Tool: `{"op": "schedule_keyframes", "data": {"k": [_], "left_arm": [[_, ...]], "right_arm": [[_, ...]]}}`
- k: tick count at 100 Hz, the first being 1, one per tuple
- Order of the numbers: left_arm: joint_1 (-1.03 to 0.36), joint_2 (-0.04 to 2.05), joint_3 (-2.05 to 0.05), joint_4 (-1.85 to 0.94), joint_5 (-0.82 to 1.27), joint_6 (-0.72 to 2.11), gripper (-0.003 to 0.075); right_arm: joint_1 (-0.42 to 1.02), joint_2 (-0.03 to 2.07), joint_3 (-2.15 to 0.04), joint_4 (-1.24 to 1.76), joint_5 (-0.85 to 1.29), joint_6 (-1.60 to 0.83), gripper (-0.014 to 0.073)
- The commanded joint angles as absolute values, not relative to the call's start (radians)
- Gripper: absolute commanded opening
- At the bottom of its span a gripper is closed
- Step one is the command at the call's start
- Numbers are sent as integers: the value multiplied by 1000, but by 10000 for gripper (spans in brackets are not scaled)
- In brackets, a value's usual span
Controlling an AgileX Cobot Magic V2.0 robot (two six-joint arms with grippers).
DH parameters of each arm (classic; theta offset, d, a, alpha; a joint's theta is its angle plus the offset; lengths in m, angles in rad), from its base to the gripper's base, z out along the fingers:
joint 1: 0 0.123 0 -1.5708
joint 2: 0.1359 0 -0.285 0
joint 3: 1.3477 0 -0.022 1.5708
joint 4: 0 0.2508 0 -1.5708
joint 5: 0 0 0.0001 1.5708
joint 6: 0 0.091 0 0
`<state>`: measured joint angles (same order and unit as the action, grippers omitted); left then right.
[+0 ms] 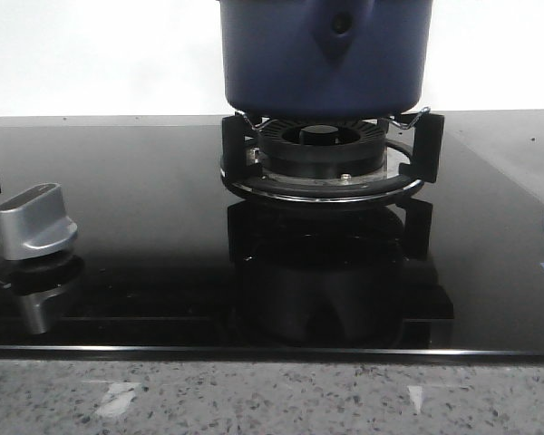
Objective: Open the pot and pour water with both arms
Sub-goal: 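Reach the right gripper to the light blue bowl rim and grasp it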
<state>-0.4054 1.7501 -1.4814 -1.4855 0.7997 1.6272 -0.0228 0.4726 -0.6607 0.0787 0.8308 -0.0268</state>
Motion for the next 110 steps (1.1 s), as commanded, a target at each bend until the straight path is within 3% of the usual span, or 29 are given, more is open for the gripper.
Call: {"op": "schedule_keyframes", "data": {"k": [1,26,47,72,110], "left_arm": [[-376,1663,-1545,-1575,842,1620,223],[-265,1602,-1555,-1575,864,1612,223],[-151,1565,-1555,-1575,913,1612,223],[-37,1553,-1555,-1584,1007,1601,223],[15,1553,-1555,-1591,1035,1587,223]], "right_arm": [[-26,496,-696,27,785,12,443],[-26,583,-743,-81,810,132,443],[-26,765,-900,-355,904,373,443],[-78,1063,-1123,-395,958,373,443],[-341,1340,-1245,-93,947,147,443]]}}
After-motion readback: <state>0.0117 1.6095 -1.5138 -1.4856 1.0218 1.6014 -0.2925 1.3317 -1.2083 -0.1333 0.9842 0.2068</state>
